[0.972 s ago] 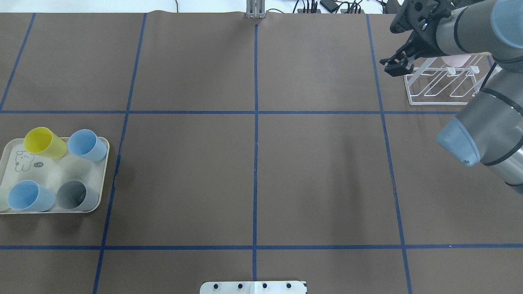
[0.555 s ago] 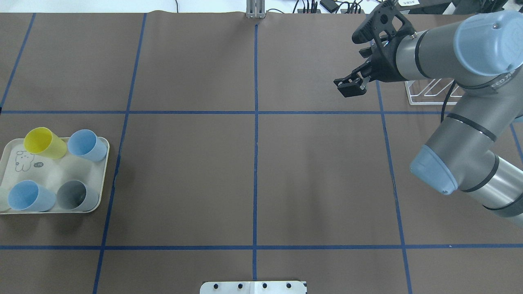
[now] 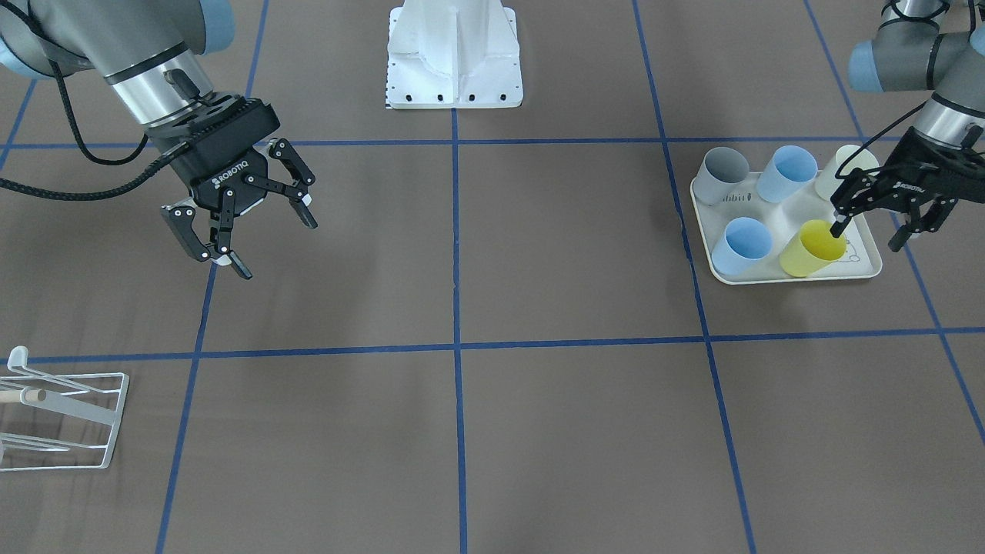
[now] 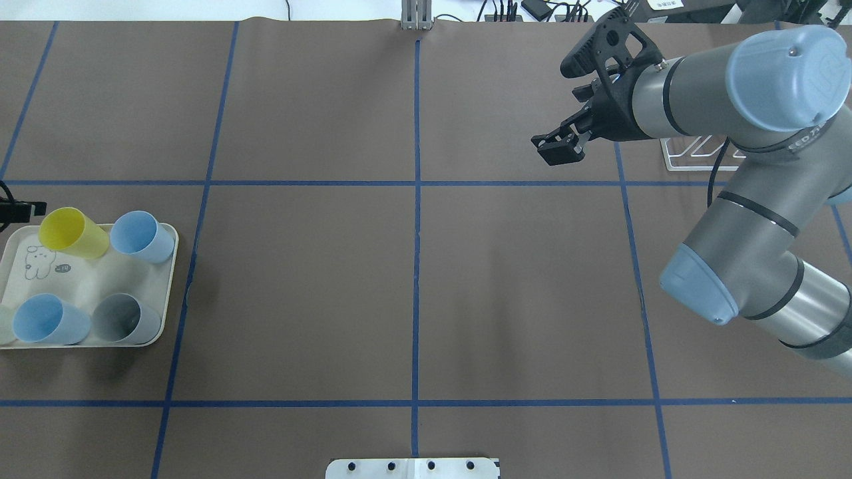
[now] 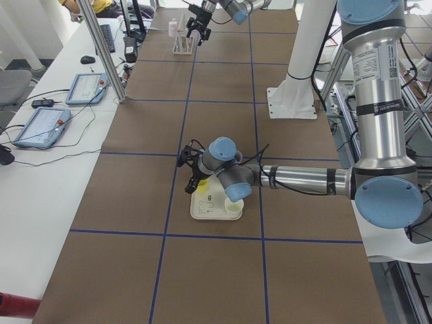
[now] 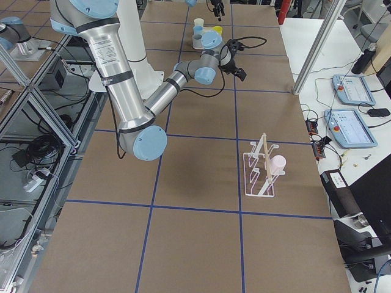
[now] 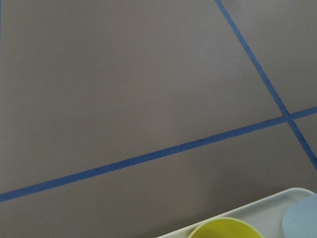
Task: Transfer IKEA cup to right arm and place on rack
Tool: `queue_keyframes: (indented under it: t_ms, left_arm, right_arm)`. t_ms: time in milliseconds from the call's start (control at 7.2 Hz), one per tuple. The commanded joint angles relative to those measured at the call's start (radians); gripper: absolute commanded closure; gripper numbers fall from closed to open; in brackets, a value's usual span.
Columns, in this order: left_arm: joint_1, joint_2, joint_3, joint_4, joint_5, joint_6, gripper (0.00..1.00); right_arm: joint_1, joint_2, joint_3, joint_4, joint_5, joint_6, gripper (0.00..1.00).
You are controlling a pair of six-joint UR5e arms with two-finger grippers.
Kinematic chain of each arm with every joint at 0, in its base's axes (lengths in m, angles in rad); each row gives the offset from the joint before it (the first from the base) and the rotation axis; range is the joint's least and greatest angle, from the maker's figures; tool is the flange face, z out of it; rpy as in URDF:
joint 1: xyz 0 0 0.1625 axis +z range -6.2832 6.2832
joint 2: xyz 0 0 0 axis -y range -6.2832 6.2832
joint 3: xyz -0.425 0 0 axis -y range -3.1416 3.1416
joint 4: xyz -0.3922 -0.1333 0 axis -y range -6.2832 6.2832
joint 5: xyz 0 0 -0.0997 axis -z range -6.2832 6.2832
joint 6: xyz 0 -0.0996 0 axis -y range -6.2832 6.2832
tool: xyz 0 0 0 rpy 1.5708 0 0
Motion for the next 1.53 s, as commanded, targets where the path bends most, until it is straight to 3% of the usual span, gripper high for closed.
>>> queue_keyframes:
  t_ms: [0,278,694,972,1111,1388]
  left_arm:
    - [0.033,0.000,0.068,-0.102,0.028,-0.036,0.10]
    - [0.033,0.000,0.075,-0.124,0.028,-0.045,0.54]
    - [0.032,0.001,0.063,-0.126,0.019,-0.042,0.97]
    - [0.026,0.003,0.049,-0.126,0.003,-0.036,1.00]
    - [0.013,0.009,0.023,-0.121,-0.057,-0.032,1.00]
    - [-0.129,0.026,-0.038,-0.109,-0.102,-0.028,1.00]
  right_arm:
    - [-0.002,-0.001,0.000,0.000,-0.002,-0.001,0.01]
    - [-0.002,-0.003,0.000,0.000,-0.002,-0.001,0.01]
    - [-0.005,-0.006,-0.002,0.000,-0.004,-0.001,0.01]
    - [-0.014,-0.006,-0.002,0.000,-0.005,-0.001,0.01]
    - [-0.017,-0.004,-0.003,0.000,-0.005,-0.001,0.01]
    - [-0.042,0.002,-0.011,0.021,-0.007,-0.001,0.01]
